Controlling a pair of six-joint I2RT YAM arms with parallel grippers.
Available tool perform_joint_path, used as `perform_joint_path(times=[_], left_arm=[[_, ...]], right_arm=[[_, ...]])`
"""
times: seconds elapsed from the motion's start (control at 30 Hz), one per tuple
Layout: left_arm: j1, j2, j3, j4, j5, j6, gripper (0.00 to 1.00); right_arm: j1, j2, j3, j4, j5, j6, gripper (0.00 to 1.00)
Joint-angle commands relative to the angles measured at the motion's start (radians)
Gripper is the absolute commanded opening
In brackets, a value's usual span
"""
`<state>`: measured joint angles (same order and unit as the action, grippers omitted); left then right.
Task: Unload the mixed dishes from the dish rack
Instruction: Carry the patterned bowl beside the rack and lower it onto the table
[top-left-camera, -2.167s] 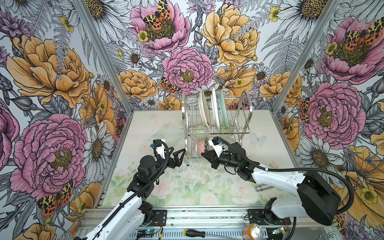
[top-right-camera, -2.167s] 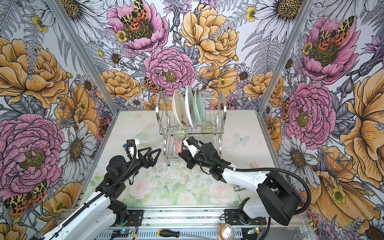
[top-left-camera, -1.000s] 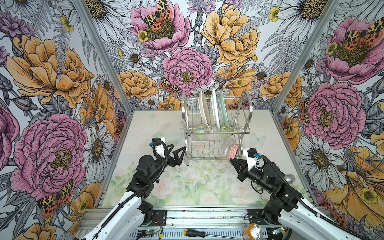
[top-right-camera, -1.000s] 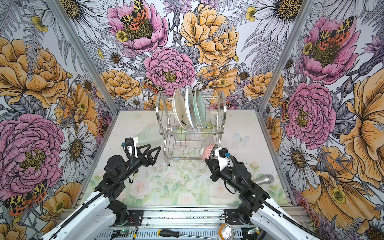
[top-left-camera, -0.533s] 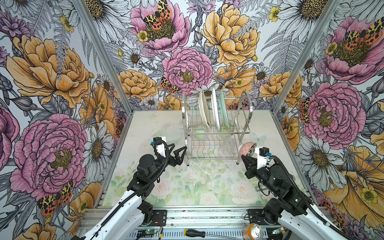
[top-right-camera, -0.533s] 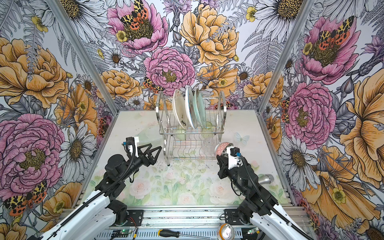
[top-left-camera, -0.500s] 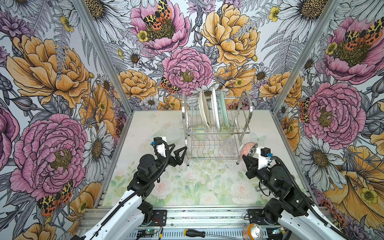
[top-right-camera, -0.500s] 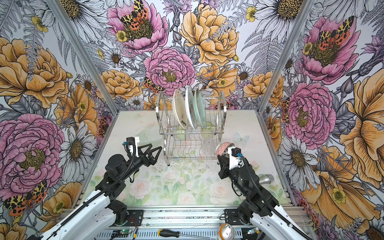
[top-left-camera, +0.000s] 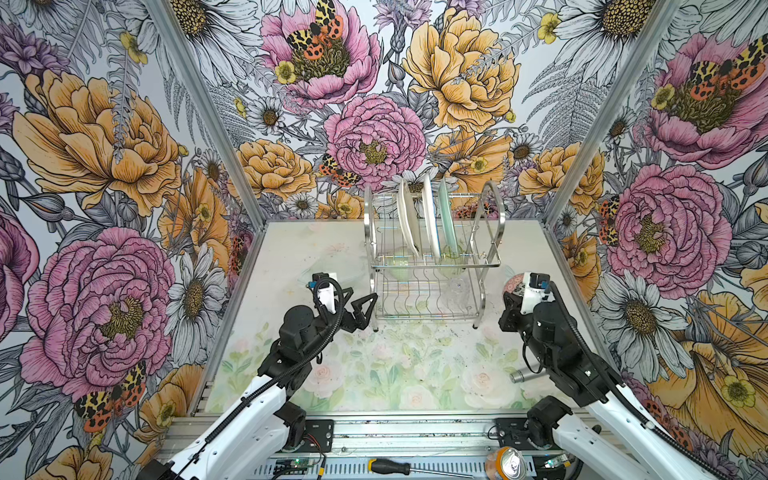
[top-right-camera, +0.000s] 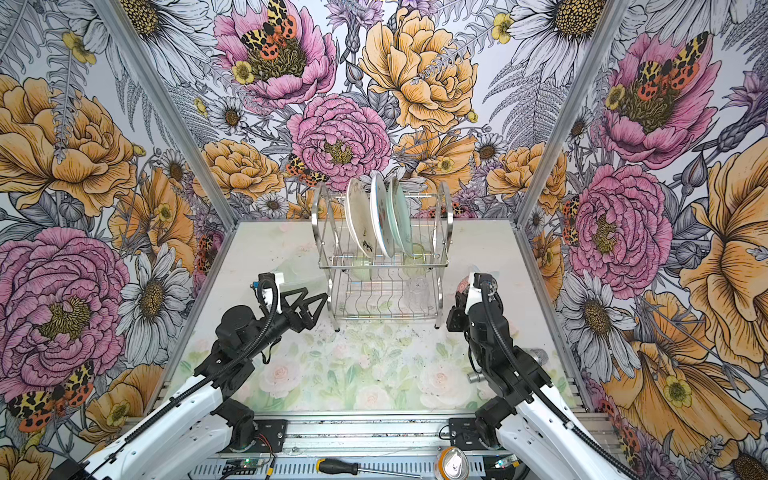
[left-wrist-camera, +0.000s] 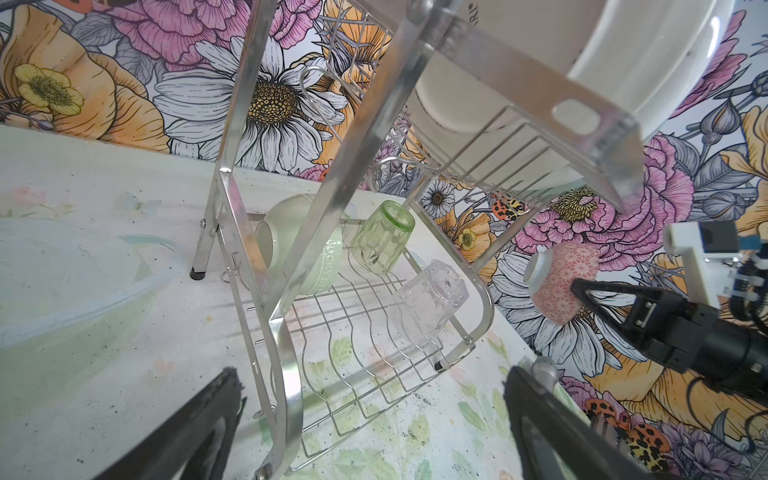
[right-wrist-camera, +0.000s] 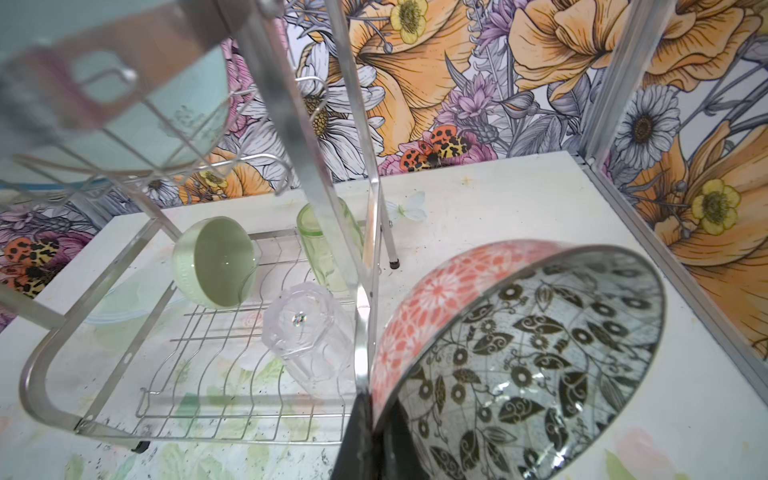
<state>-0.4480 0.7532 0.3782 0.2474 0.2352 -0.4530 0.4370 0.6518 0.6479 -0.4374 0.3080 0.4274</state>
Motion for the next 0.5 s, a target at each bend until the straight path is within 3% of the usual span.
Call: perform_joint_path(times=[0.0, 0.07, 0.27, 0.47], left_arm=[[-0.007, 0.012, 0.01, 0.051, -0.036, 0.019, 0.99], [-0.009, 0.018, 0.01, 0.06, -0.041, 0.031, 0.99], [-0.011, 0.058, 0.027, 0.088, -0.074, 0.047, 0.99], [-0.013, 0.09, 0.05, 0.083, -0.051, 0.059, 0.99]], right_arm=[[-0.157, 0.088, 0.064, 0.022, -0.159, 0.04, 0.0], [-0.255, 0.167, 0.091, 0.025, -0.245, 0.031, 0.0], [-0.415, 0.345, 0.14, 0.025, -0.405, 0.02, 0.0], [-0.485, 0.454, 0.153, 0.012, -0.434, 0.015, 0.0]])
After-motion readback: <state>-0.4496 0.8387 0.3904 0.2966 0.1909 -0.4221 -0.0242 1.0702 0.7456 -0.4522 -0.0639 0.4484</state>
